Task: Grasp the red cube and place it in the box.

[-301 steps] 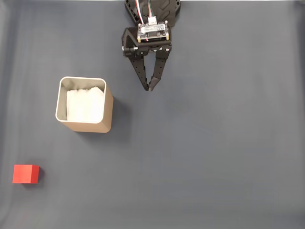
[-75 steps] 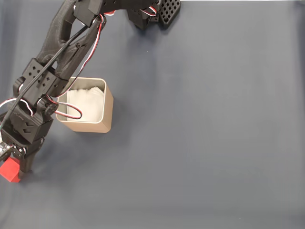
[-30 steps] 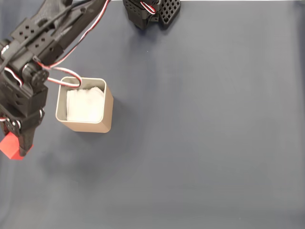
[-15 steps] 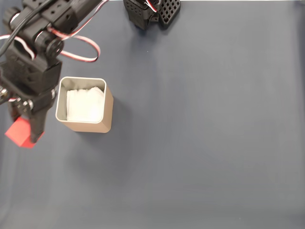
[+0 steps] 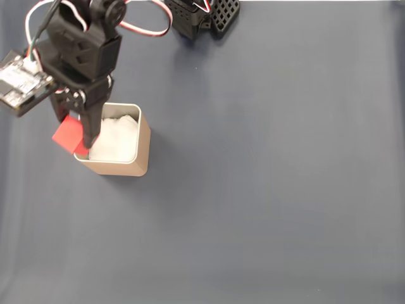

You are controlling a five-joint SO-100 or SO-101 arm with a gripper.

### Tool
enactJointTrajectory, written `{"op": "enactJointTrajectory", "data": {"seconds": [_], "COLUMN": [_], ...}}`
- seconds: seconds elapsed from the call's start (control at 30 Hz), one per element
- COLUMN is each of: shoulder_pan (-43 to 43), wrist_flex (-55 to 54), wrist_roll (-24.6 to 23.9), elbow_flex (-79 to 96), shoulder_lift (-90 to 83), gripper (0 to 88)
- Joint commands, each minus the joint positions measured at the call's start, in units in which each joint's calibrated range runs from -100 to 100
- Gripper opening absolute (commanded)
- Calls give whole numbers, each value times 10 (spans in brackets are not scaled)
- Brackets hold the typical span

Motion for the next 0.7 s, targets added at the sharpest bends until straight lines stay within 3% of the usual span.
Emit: {"op": "enactJointTrajectory", "data": {"seconds": [0.0,0.67], "shoulder_pan": [-4,-21], "wrist_flex": [-16,-46], "wrist_roll": [7,15], "elbow_flex": [32,189], "shoulder_lift": [-70,-219], "gripper": [1,1]}}
